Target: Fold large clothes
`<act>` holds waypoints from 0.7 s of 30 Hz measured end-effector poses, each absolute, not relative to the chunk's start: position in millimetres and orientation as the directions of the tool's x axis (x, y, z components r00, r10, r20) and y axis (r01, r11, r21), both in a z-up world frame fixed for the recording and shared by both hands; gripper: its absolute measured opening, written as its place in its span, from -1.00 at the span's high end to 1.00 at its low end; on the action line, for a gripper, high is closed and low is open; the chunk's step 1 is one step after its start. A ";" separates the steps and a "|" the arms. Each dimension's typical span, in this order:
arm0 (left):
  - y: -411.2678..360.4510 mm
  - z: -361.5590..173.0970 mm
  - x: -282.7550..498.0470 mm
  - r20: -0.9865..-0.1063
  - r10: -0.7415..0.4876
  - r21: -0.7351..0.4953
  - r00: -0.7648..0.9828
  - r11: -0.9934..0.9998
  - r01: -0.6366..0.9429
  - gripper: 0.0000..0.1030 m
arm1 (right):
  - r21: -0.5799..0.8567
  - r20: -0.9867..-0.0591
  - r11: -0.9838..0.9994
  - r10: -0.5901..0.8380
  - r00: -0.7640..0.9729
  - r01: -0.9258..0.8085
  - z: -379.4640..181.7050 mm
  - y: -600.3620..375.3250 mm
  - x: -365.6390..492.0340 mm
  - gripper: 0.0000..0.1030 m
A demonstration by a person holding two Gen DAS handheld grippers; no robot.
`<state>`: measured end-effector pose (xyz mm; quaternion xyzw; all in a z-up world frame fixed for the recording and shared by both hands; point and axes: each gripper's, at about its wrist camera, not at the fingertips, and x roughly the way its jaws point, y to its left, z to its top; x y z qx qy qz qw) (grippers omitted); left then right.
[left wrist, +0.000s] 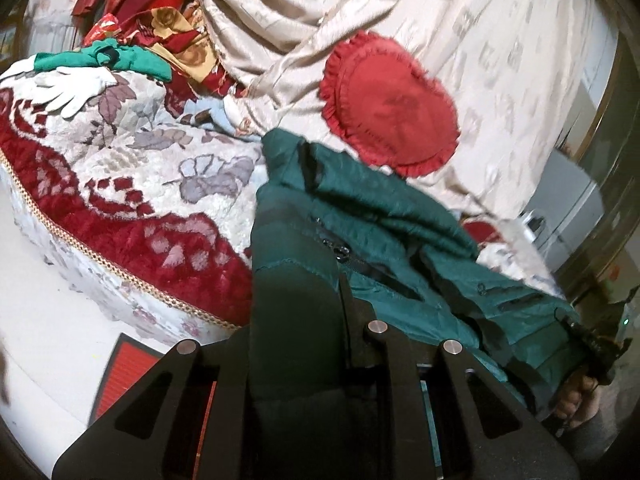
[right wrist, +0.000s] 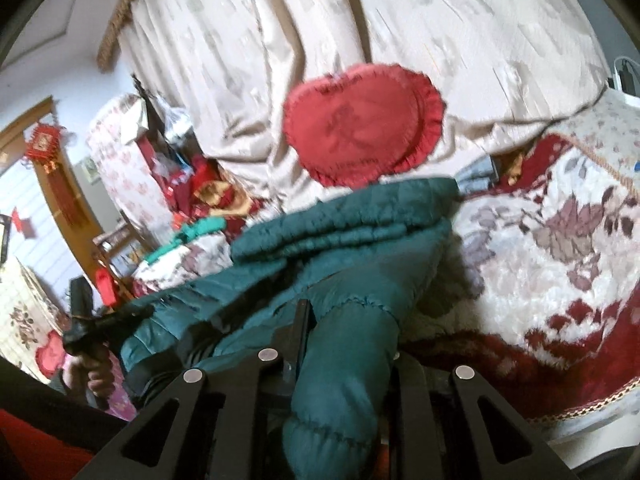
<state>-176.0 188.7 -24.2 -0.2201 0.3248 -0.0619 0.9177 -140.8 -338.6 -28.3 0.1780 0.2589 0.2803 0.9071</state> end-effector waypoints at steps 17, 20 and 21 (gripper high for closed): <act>202.1 43.5 -82.5 -0.421 -0.251 -0.642 0.871 0.761 -0.091 0.73 | 0.543 -0.292 0.740 0.609 0.738 -0.396 21.0 -355.8 -54.1 0.70; 204.3 39.3 -29.5 -0.466 -0.252 -0.669 0.848 0.728 -0.152 0.72 | 0.607 -0.324 0.716 0.619 0.715 -0.344 12.8 -357.1 -6.2 0.70; 204.9 35.6 -16.2 -0.484 -0.249 -0.669 0.839 0.723 -0.171 0.72 | 0.633 -0.340 0.704 0.627 0.701 -0.323 7.6 -357.2 10.0 0.70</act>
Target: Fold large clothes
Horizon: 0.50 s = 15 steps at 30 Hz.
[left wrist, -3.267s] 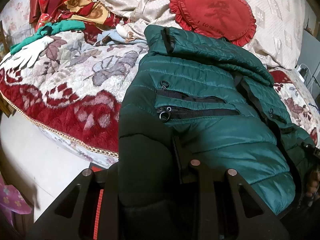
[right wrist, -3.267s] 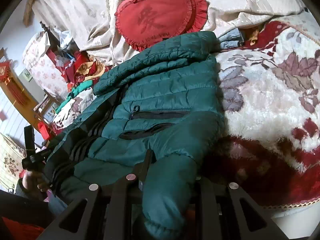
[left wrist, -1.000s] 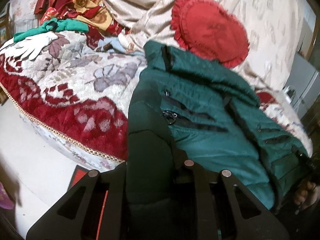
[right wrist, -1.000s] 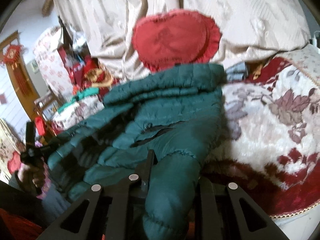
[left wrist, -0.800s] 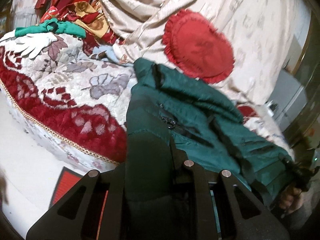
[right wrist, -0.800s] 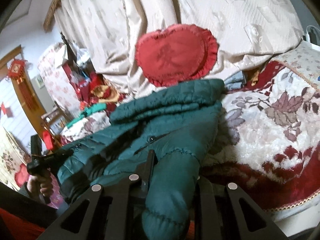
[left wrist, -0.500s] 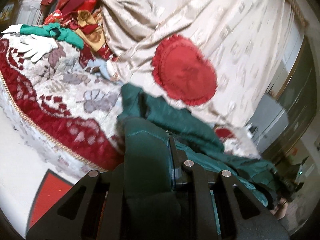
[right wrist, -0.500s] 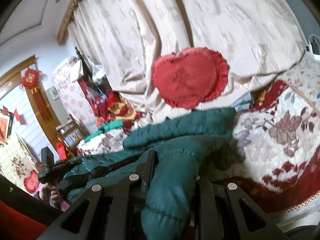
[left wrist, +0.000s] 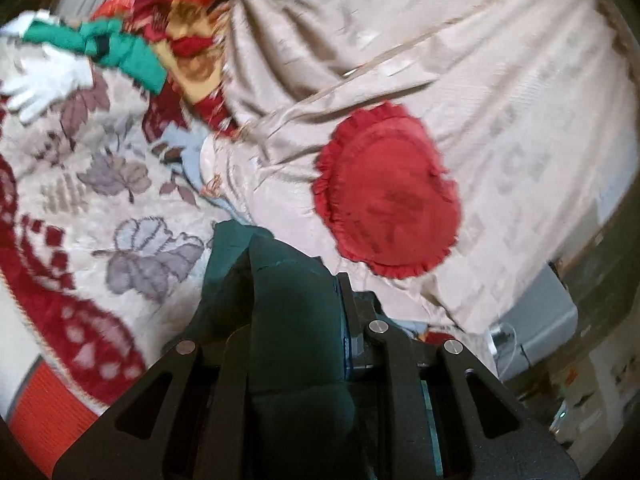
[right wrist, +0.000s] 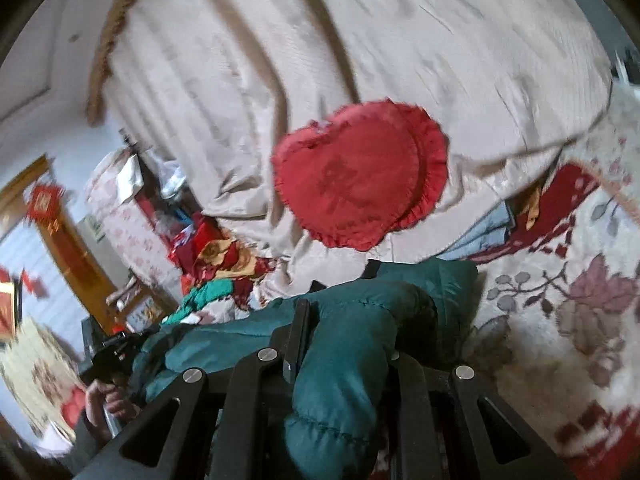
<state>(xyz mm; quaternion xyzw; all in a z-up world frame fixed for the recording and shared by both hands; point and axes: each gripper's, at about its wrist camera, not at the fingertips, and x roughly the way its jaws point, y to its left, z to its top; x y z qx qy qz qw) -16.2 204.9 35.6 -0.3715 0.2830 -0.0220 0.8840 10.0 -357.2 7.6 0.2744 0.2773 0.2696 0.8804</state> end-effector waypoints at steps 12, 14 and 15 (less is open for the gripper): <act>199.2 -72.5 108.3 -0.732 -0.178 -0.515 0.657 0.776 -0.363 0.61 | 0.668 -0.641 0.744 0.573 0.510 0.003 -89.2 -333.9 162.7 0.68; 195.4 -78.6 115.4 -0.745 -0.175 -0.493 0.644 0.794 -0.355 0.60 | 0.659 -0.639 0.752 0.571 0.515 -0.015 -103.8 -330.6 167.2 0.67; 195.3 -78.4 116.5 -0.747 -0.178 -0.492 0.641 0.796 -0.353 0.61 | 0.672 -0.629 0.741 0.577 0.521 -0.009 -109.2 -332.0 166.7 0.67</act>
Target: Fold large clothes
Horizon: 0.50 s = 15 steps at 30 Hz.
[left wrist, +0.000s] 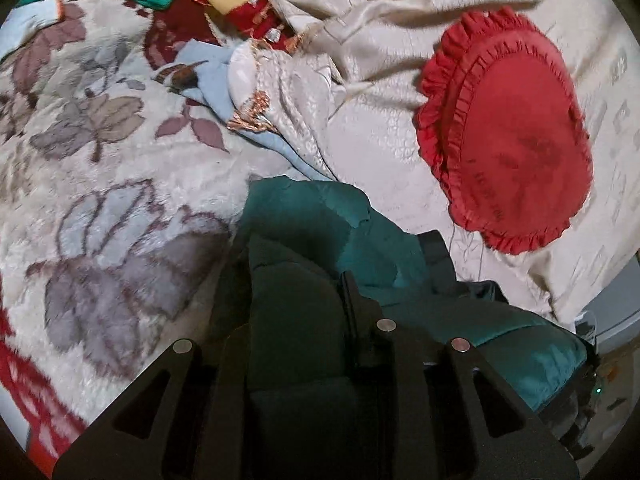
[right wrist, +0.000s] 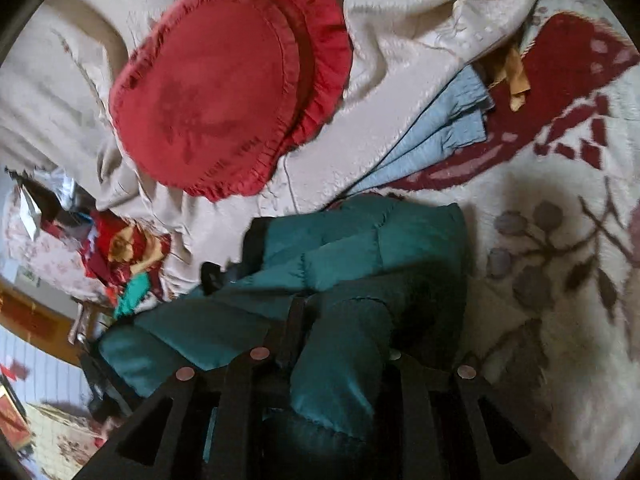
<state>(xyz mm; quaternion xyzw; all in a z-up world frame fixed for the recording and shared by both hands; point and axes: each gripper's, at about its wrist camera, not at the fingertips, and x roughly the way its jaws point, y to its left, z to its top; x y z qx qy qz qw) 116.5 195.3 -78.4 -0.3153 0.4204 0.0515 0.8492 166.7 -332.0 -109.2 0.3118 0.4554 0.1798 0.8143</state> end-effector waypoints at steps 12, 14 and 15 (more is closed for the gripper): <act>235.8 -44.9 114.5 -0.510 -0.464 -0.842 0.724 0.442 -0.310 -0.43 | 0.945 -0.232 0.323 0.761 0.606 -0.044 -85.2 -373.8 150.6 -0.65; 233.7 -41.3 114.7 -0.513 -0.466 -0.837 0.721 0.458 -0.299 -0.44 | 0.938 -0.244 0.340 0.775 0.583 -0.059 -78.2 -370.3 148.0 -0.69; 233.2 -40.2 113.7 -0.519 -0.461 -0.831 0.720 0.468 -0.300 -0.44 | 0.932 -0.260 0.356 0.777 0.574 -0.061 -76.4 -368.0 147.7 -0.69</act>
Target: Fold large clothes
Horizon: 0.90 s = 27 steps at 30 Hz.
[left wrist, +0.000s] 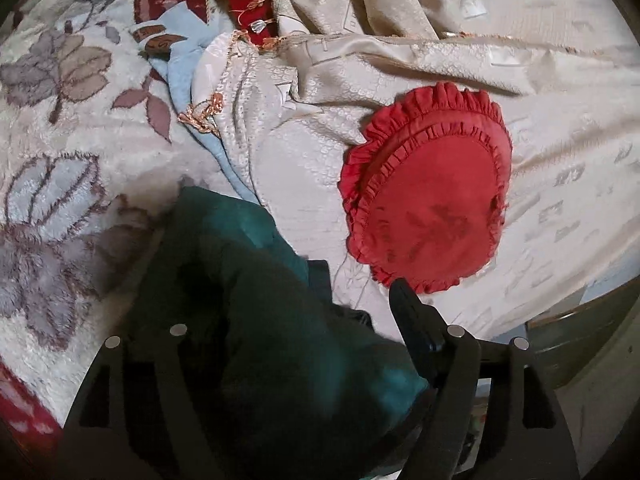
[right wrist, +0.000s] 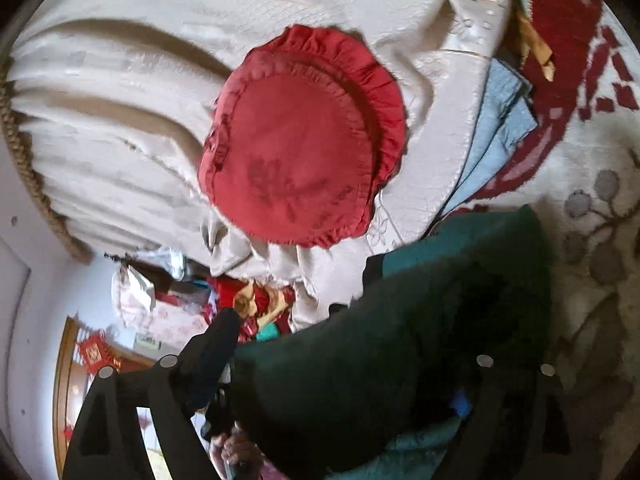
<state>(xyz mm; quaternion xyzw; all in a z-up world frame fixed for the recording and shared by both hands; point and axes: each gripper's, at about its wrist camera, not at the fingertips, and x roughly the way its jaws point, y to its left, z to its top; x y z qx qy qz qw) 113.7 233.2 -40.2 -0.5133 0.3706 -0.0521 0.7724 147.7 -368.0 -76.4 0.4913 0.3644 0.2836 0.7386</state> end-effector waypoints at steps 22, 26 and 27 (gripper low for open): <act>244.9 10.2 111.4 -0.489 -0.240 -0.731 0.838 0.638 -0.244 -0.47 | 0.767 -0.331 0.604 0.661 0.674 -0.215 -33.5 -341.6 145.8 -0.68; 209.4 14.6 141.8 -0.594 -0.101 -0.496 0.798 0.827 -0.264 -0.47 | 0.534 -0.522 0.823 0.501 0.690 -0.193 -24.7 -301.8 168.8 -0.68; 199.9 12.1 150.1 -0.621 -0.059 -0.419 0.782 0.867 -0.268 -0.47 | 0.475 -0.565 0.861 0.458 0.686 -0.184 -25.8 -291.5 176.3 -0.68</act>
